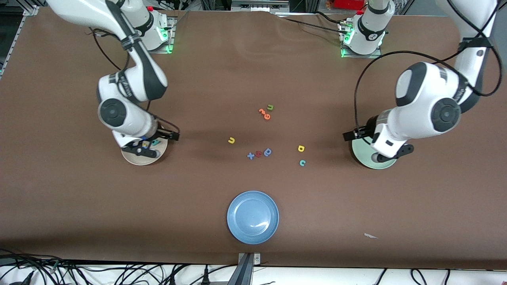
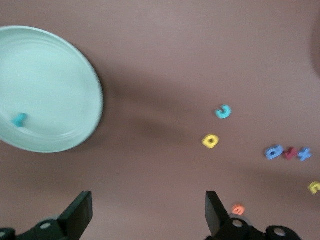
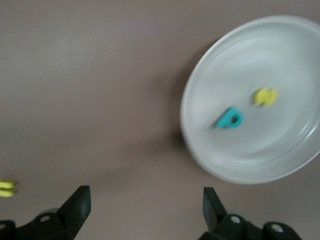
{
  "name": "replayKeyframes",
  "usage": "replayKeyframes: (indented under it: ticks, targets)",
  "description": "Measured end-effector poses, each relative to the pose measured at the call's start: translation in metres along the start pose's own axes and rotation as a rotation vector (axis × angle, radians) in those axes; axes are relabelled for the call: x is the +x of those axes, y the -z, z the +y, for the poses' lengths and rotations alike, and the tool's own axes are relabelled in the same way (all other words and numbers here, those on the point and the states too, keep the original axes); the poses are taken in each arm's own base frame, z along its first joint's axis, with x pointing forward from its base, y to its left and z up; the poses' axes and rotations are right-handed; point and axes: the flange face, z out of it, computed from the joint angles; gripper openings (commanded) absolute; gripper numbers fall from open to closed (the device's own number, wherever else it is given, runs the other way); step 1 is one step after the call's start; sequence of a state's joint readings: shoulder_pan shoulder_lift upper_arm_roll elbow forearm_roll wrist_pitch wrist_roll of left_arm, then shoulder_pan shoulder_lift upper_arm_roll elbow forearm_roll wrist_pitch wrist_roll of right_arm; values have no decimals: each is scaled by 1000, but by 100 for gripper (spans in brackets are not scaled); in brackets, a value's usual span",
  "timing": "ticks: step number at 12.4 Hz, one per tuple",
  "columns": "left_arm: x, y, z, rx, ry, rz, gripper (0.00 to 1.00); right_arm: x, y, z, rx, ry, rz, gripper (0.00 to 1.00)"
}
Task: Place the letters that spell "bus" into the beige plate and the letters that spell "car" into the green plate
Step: 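Grasp the yellow a with the left gripper while the right gripper grasps the yellow u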
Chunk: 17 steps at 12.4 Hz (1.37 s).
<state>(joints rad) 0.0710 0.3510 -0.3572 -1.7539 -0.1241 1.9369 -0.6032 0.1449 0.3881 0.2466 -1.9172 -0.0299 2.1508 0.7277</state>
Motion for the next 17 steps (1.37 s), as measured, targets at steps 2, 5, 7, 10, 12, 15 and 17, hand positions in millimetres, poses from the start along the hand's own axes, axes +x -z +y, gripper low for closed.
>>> replayKeyframes:
  ticks: [2, 5, 7, 10, 12, 15, 17]
  targets:
    - [-8, -36, 43, -40, 54, 37, 95, -30, -1, -45, 15, -129, -4, 99]
    - [-14, -92, 80, -66, 104, 67, 93, -58, -20, -98, 54, -241, 10, 96]
    - [-16, -128, 88, 0, 102, 101, 93, -71, -50, -121, 64, -283, 42, 92]
    - [-16, -167, 93, 57, 113, 143, 93, -84, -87, -143, 94, -274, 78, 79]
    - [-23, -188, 102, 54, 118, 141, 93, -87, -95, -149, 117, -260, 89, 77]
    - [-32, -207, 109, 65, 115, 125, 90, -89, -101, -156, 147, -242, 100, 74]
    - [-34, -218, 108, 89, 104, 132, 90, -91, -112, -157, 139, -212, 115, 68]
